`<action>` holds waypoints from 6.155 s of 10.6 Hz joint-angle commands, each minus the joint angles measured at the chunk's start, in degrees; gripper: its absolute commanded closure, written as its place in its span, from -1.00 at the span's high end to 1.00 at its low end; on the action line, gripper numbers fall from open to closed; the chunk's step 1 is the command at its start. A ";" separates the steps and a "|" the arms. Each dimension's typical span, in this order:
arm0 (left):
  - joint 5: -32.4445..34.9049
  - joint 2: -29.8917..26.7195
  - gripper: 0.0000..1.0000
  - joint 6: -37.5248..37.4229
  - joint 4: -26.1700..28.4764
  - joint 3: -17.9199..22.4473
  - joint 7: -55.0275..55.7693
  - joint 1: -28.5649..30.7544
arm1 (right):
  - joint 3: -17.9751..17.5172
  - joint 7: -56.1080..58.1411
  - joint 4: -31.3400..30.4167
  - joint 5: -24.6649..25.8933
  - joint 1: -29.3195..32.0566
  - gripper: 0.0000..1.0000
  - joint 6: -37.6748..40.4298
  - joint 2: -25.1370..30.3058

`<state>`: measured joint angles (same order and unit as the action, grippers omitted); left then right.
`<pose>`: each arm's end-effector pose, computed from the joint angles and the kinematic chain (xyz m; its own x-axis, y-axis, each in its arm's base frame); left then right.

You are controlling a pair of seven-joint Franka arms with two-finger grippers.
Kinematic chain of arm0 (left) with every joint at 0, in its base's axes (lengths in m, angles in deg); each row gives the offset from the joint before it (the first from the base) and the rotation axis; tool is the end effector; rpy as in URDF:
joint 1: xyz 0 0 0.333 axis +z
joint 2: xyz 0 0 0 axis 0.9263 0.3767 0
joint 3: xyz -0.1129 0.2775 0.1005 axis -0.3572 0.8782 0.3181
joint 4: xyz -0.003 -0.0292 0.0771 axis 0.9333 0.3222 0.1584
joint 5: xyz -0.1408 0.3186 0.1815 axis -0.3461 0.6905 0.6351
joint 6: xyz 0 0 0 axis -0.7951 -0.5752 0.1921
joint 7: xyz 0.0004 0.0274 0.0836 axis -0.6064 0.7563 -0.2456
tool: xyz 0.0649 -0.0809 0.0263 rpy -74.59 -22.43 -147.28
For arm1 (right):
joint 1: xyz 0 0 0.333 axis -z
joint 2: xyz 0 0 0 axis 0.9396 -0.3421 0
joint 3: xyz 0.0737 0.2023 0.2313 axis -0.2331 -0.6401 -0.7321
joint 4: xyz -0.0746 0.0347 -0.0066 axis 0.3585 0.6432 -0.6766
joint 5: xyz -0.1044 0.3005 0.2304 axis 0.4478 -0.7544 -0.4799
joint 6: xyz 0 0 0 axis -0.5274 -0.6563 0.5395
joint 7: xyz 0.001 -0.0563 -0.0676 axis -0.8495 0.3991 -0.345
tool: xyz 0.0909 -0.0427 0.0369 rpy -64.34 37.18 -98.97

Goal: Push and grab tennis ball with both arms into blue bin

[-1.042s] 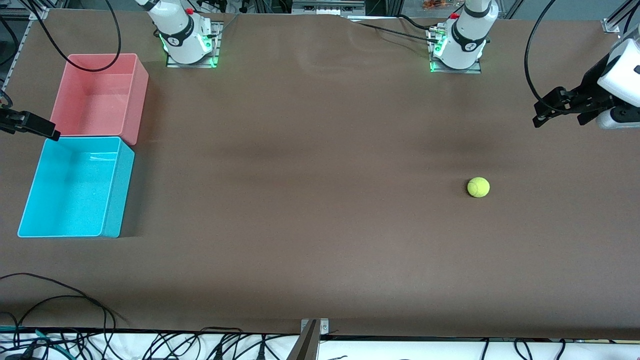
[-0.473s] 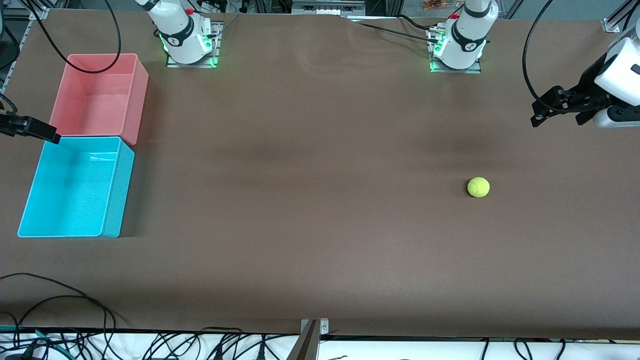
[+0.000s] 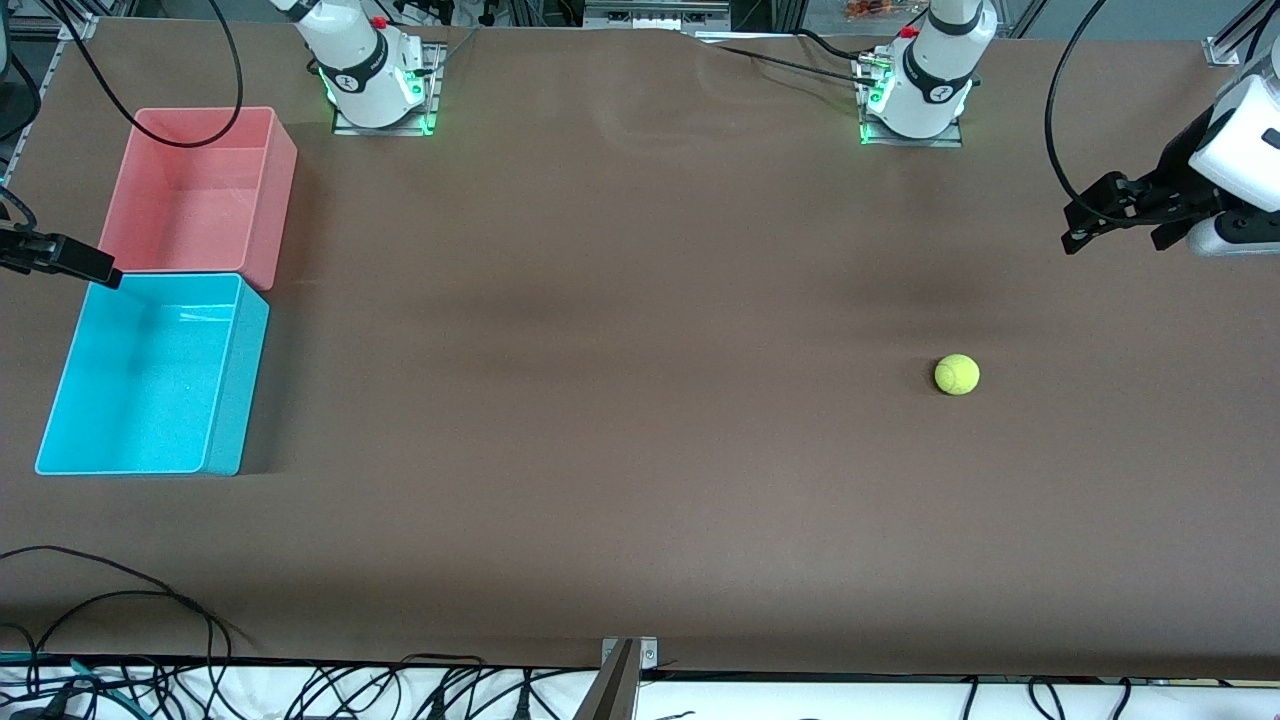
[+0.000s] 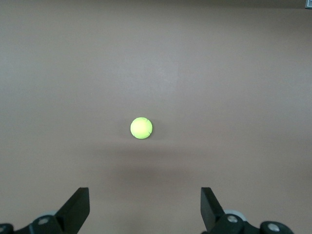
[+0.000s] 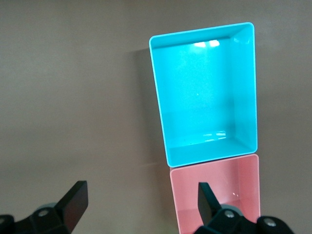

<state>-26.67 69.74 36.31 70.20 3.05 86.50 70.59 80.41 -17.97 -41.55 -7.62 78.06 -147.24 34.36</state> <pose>0.5459 -0.0385 0.6306 0.9968 0.0770 0.0234 0.0768 -0.9970 0.0077 0.5918 -0.0654 0.5800 0.9858 -0.1466 -0.0818 -0.1400 -0.9867 0.0822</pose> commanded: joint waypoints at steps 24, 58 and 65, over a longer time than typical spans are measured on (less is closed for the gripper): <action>0.88 0.92 1.00 -1.75 -2.14 -0.11 0.18 -0.08 | 1.39 6.74 6.45 -1.28 0.54 1.00 0.06 -0.56; 0.71 0.92 1.00 -1.92 -2.14 -0.11 0.18 0.00 | 1.92 5.95 6.10 -3.83 2.39 1.00 -0.12 -2.58; 0.71 0.92 1.00 -1.92 -2.14 -0.20 0.18 -0.09 | 1.75 6.04 6.27 -3.83 2.39 1.00 -0.03 -2.93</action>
<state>-26.67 69.83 35.81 70.05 2.97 86.50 70.63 82.35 -12.02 -36.32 -10.52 80.06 -147.48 31.63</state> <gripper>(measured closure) 0.000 0.000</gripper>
